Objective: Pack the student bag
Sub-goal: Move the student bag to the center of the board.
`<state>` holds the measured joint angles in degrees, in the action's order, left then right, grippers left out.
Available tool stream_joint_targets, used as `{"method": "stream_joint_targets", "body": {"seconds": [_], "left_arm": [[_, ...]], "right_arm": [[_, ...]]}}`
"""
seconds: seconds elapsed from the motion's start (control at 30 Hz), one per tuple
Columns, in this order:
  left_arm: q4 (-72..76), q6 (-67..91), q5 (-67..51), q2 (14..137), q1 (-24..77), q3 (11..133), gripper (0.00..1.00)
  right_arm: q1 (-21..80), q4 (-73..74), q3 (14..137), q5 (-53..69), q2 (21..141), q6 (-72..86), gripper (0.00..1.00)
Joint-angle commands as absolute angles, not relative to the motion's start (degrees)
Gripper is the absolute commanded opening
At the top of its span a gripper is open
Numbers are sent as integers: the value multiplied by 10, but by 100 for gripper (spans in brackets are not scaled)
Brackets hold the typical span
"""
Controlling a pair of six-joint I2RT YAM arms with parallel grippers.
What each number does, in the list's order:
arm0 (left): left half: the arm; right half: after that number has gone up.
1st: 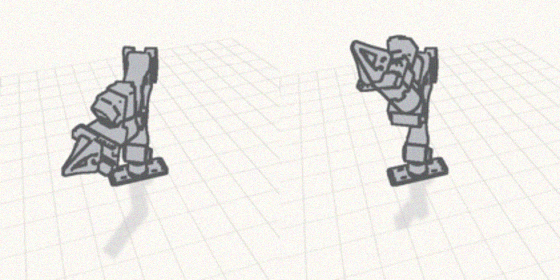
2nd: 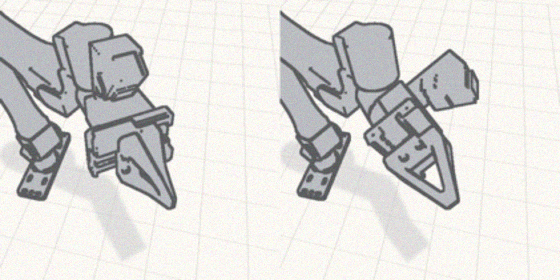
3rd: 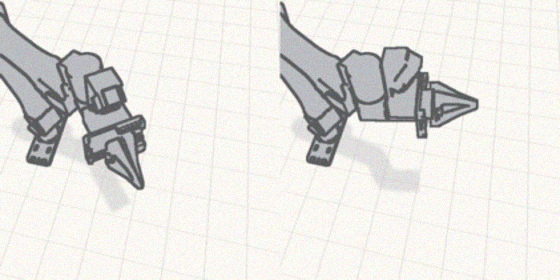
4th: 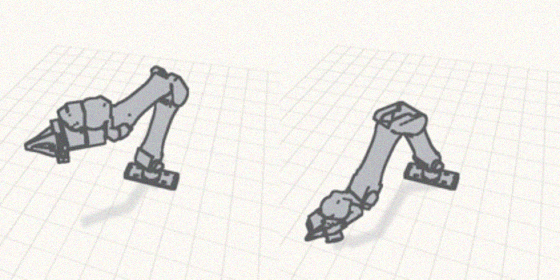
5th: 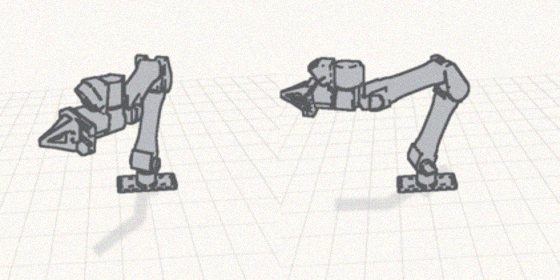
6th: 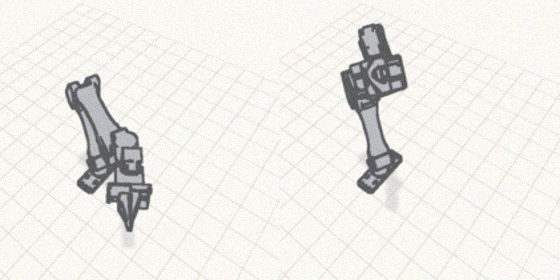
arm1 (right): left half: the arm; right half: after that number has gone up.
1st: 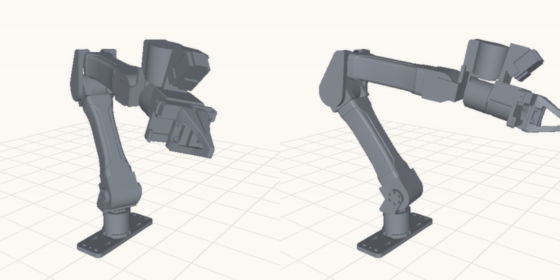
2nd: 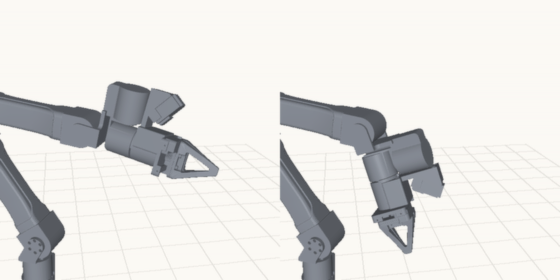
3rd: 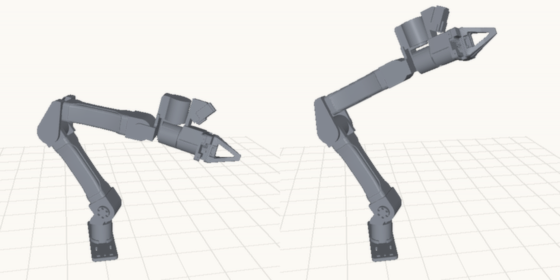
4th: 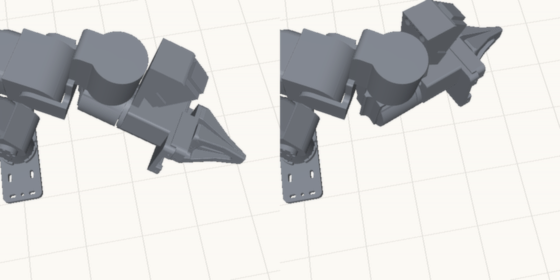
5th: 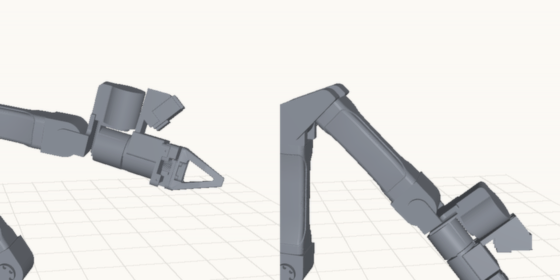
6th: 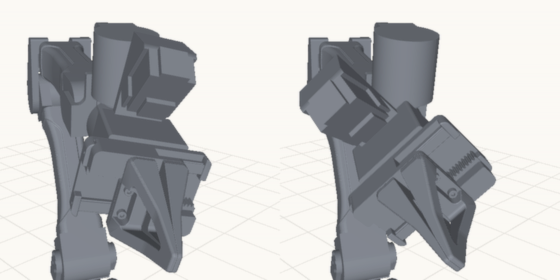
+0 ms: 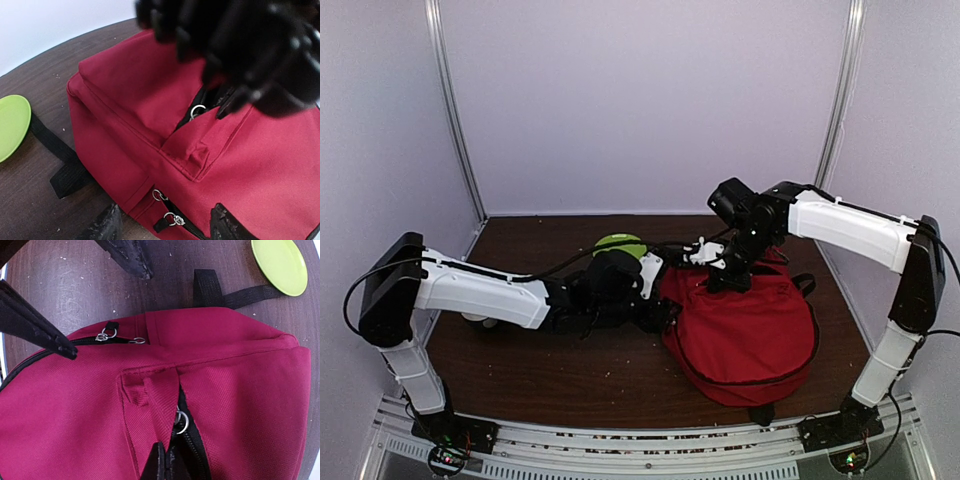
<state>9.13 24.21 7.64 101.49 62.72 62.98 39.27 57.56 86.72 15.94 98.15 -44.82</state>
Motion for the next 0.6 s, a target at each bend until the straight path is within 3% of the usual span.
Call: {"method": "stream_joint_targets", "body": {"seconds": [0.0, 0.27, 0.57], "left_arm": [[114, 249, 69, 1023, 626, 635, 62], [103, 255, 86, 1024, 626, 637, 59], [106, 279, 161, 980, 626, 587, 57]], "right_arm": [[401, 632, 895, 160, 960, -425, 0], [453, 650, 950, 105, 983, -270, 0], [473, 664, 1047, 226, 1044, -177, 0]]}}
